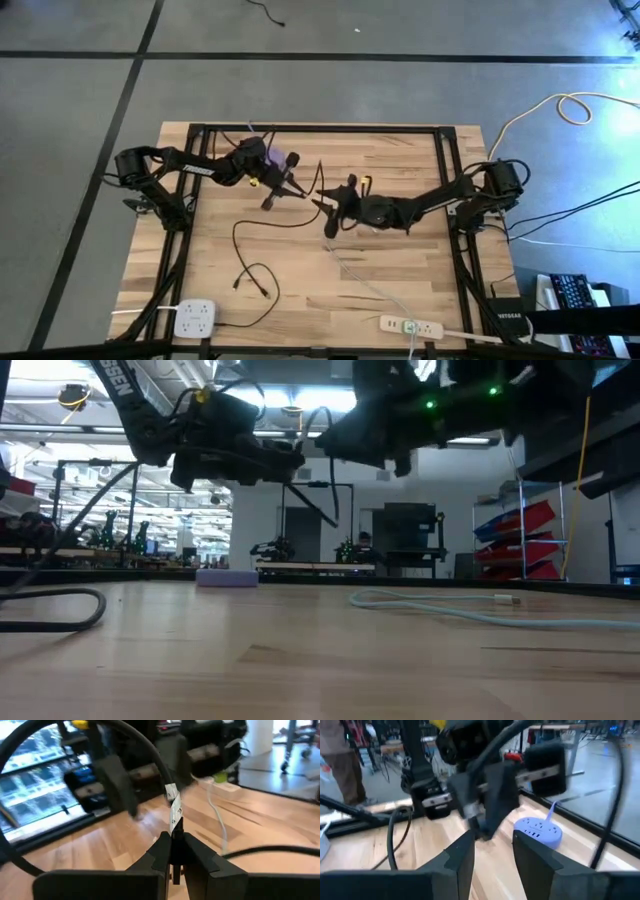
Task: Insert USB
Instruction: Insert the black usb cable into the purple outlet extension
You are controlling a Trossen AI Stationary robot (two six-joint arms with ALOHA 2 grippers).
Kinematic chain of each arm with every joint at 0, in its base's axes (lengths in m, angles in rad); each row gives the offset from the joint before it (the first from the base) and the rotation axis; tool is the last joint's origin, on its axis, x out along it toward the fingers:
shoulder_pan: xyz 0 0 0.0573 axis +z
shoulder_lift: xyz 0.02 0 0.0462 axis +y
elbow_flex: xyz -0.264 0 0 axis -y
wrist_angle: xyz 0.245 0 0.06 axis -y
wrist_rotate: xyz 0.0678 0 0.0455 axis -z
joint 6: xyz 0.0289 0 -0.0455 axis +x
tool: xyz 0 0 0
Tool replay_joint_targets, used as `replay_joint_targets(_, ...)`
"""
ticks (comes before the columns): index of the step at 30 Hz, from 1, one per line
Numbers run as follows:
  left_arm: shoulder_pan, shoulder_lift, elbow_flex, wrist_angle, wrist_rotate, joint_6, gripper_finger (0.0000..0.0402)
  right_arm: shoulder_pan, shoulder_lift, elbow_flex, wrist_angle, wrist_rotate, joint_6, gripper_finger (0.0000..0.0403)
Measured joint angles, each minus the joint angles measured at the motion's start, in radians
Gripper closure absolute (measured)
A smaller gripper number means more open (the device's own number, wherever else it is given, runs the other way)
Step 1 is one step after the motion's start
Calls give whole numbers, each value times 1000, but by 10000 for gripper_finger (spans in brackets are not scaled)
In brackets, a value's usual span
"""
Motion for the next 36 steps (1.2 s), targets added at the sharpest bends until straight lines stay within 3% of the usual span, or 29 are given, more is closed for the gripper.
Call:
replay_joint_targets(3,0,0,0,38,-3,-17,384,-13,22,55,-85,3,-21,288)
replay_joint_targets(8,0,0,1,35,-5,-23,384,-26,38,100,-51,5,-73,288)
replay_joint_targets(31,-6,2,0,68,-11,-63,384,-37,43,100,-54,-1,-129,288)
replay_joint_targets(36,-6,2,0,79,-85,-114,384,-37,45,100,-56,7,-151,294)
